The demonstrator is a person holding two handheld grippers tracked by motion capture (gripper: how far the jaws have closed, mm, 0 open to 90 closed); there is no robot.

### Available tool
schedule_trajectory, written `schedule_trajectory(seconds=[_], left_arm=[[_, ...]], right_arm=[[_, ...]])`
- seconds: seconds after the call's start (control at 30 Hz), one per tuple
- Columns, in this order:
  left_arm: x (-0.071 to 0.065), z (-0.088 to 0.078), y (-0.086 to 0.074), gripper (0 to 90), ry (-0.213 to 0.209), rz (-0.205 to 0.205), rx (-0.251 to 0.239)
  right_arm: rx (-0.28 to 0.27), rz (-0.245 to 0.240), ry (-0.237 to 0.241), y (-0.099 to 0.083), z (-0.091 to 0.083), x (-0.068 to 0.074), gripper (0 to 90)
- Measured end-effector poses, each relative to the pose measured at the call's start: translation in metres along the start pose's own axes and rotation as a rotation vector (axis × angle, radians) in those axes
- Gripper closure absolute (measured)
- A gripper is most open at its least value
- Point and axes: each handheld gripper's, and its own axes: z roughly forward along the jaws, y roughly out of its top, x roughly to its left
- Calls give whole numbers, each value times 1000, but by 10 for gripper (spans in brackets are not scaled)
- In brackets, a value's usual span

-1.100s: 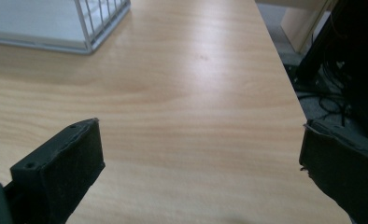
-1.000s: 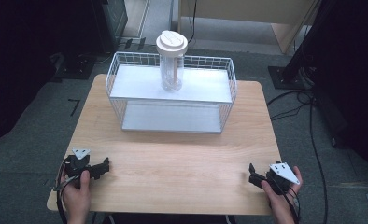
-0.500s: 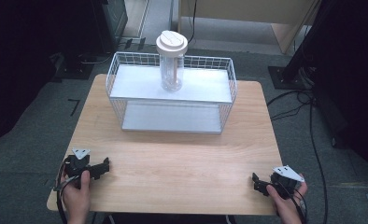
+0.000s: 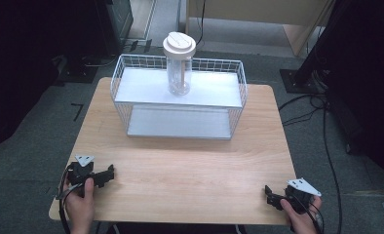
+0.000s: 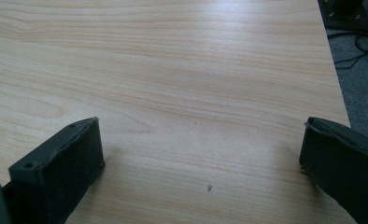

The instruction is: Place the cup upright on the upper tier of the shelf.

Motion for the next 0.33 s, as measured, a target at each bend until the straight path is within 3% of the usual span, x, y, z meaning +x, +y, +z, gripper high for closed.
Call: schedule_trajectory(seconds=[0.33], left_arm=[[0,0,0,0,0,0,0]], right_arm=[[6,-1,2,1,1,0,0]])
